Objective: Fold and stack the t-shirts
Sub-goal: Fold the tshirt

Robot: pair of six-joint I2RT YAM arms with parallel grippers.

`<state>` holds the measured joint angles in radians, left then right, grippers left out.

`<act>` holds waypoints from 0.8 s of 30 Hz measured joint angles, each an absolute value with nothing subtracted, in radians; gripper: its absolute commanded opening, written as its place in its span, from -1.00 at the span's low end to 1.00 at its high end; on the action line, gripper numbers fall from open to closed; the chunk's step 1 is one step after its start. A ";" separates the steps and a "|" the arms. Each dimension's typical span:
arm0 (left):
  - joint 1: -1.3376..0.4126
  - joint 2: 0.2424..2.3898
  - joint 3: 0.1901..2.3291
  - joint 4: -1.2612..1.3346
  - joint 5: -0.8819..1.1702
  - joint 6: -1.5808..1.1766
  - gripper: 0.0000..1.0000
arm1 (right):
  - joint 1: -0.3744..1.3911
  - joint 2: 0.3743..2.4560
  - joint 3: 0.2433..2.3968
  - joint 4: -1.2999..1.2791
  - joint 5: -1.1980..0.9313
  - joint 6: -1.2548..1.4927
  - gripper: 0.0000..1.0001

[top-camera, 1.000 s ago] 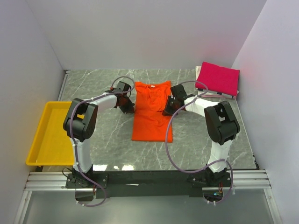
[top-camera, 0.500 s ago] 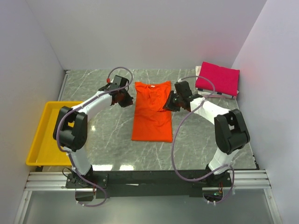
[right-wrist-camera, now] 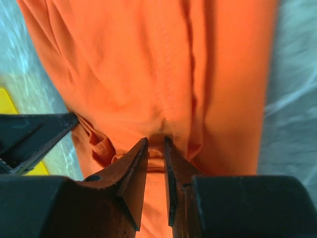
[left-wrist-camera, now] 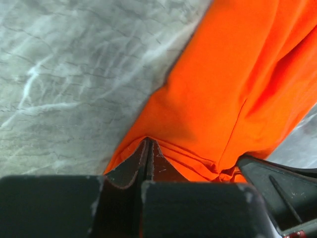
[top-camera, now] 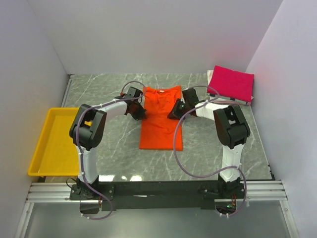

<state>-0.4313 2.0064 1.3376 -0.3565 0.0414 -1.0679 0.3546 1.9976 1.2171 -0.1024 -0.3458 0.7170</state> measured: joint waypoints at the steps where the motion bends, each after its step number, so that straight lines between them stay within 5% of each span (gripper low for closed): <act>1: -0.426 2.006 1.334 -0.353 0.046 -1.081 -0.99 | 0.347 1.998 1.216 -0.093 -0.350 0.724 -0.46; 11: -0.411 1.991 1.311 -0.334 0.054 -1.108 -0.91 | 0.319 1.983 1.189 -0.048 -0.381 0.738 -0.26; 16: -0.393 1.953 1.311 -0.364 0.034 -1.058 -0.14 | 0.305 1.894 1.187 -0.102 -0.332 0.715 -0.19; 19: -0.384 1.900 1.311 -0.389 0.010 -1.030 0.02 | 0.303 1.782 1.161 -0.110 -0.297 0.710 -0.19; 24: -0.383 1.772 1.288 -0.400 0.003 -1.003 -0.15 | 0.305 1.599 1.043 -0.093 -0.284 0.709 -0.36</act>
<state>-0.3828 1.7721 1.2881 -0.3996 0.0032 -1.0035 0.3054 1.5993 1.0431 -0.0933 -0.2836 0.7094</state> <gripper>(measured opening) 0.461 0.373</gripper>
